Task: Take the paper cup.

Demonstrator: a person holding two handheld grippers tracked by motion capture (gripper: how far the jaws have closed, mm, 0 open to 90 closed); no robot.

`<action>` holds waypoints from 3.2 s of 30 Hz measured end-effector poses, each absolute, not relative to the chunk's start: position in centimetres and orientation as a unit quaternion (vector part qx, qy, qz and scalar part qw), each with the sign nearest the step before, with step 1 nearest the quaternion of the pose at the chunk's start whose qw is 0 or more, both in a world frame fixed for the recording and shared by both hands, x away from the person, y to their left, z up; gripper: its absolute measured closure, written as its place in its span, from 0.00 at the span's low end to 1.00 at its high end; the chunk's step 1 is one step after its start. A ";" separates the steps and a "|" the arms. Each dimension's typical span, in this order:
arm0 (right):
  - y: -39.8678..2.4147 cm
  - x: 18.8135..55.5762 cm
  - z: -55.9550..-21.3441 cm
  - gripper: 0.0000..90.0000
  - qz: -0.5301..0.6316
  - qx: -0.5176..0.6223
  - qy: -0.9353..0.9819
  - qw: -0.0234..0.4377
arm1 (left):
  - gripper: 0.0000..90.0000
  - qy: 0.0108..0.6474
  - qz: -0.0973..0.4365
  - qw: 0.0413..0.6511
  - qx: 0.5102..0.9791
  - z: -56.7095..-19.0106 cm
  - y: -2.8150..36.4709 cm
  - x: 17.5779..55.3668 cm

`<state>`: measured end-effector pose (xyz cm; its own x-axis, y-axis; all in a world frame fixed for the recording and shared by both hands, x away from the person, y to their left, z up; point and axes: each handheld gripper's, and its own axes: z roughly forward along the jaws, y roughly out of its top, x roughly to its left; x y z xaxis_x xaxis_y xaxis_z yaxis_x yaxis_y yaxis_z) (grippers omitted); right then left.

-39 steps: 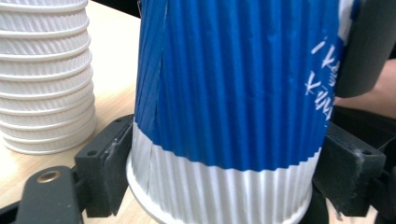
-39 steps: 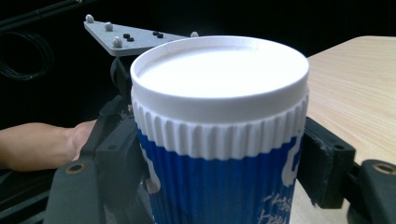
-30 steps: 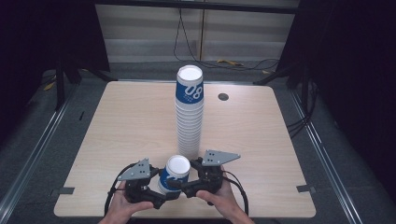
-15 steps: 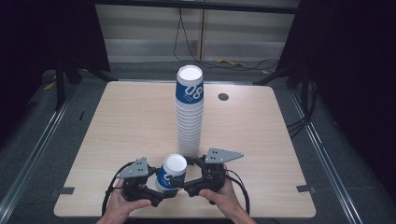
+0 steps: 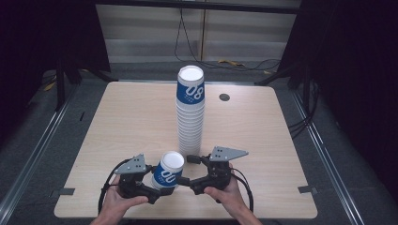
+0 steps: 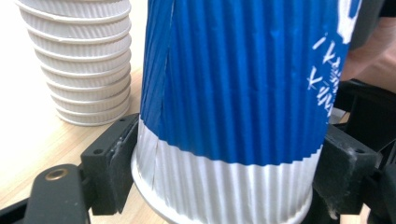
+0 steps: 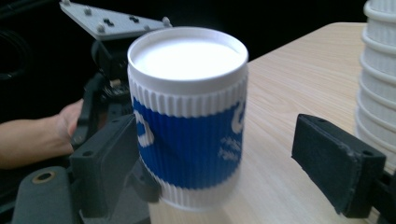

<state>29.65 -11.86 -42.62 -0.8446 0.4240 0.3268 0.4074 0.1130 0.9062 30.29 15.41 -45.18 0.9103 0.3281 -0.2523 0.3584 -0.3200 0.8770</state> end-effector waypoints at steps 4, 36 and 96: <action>-12.0 29.6 -42.7 0.17 0.593 0.273 0.757 0.011 | 0.21 0.211 -0.013 0.530 0.822 -45.1 15.7 30.6; -12.7 30.0 -42.7 0.19 0.496 0.237 0.835 -0.006 | 0.21 0.183 0.001 0.411 0.893 -44.6 14.3 30.6; -6.9 33.1 -42.4 0.27 0.230 0.108 0.963 -0.087 | 0.21 0.114 -0.003 0.284 0.952 -46.5 10.6 30.3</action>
<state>33.13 -6.94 -42.35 -0.9616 0.1687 0.2167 0.2485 0.8706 0.4246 30.29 10.61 -46.48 0.9742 0.2149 -0.0694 0.2179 -0.8129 0.5401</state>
